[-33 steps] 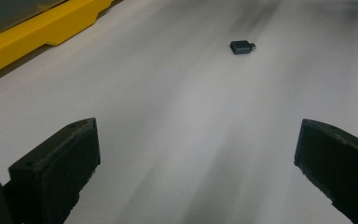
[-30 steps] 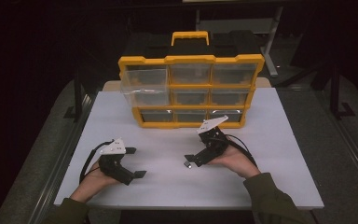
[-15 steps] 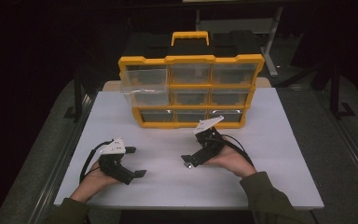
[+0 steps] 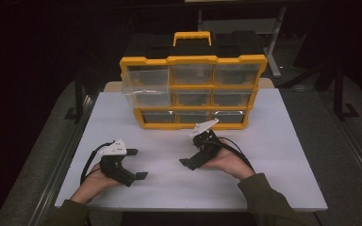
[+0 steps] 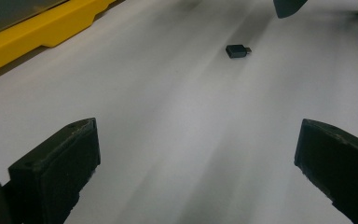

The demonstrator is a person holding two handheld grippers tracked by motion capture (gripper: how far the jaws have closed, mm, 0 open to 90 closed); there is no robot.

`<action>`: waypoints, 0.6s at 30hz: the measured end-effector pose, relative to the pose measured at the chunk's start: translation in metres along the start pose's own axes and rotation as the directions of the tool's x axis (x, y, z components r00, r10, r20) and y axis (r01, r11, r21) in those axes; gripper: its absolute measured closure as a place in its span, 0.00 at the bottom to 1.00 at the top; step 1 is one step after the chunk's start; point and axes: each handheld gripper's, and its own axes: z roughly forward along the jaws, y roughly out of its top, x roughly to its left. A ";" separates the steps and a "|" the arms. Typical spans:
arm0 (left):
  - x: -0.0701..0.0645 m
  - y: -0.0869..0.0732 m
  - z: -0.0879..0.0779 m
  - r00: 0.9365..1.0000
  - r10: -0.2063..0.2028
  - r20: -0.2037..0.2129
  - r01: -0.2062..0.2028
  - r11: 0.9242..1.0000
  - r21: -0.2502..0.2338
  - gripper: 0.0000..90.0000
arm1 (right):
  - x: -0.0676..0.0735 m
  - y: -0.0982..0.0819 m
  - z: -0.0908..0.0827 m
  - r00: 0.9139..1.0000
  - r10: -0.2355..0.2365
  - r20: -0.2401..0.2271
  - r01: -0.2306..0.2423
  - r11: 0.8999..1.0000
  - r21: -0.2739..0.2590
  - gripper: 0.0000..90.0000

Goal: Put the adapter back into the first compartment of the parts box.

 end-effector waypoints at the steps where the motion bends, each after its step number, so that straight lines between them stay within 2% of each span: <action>1: 0.000 0.000 0.000 1.000 0.000 0.000 0.000 1.000 0.000 0.00 | 0.000 0.000 0.000 1.000 0.000 0.000 0.000 1.000 0.000 0.00; 8: 0.000 -0.001 0.000 1.000 -0.008 -0.006 0.008 1.000 0.000 0.00 | 0.003 -0.004 0.008 1.000 -0.006 -0.004 0.006 0.999 0.033 0.00; 18: 0.000 -0.002 -0.001 1.000 -0.008 -0.011 0.008 1.000 -0.017 0.00 | 0.005 -0.007 0.012 1.000 -0.017 -0.010 0.017 0.999 0.051 0.00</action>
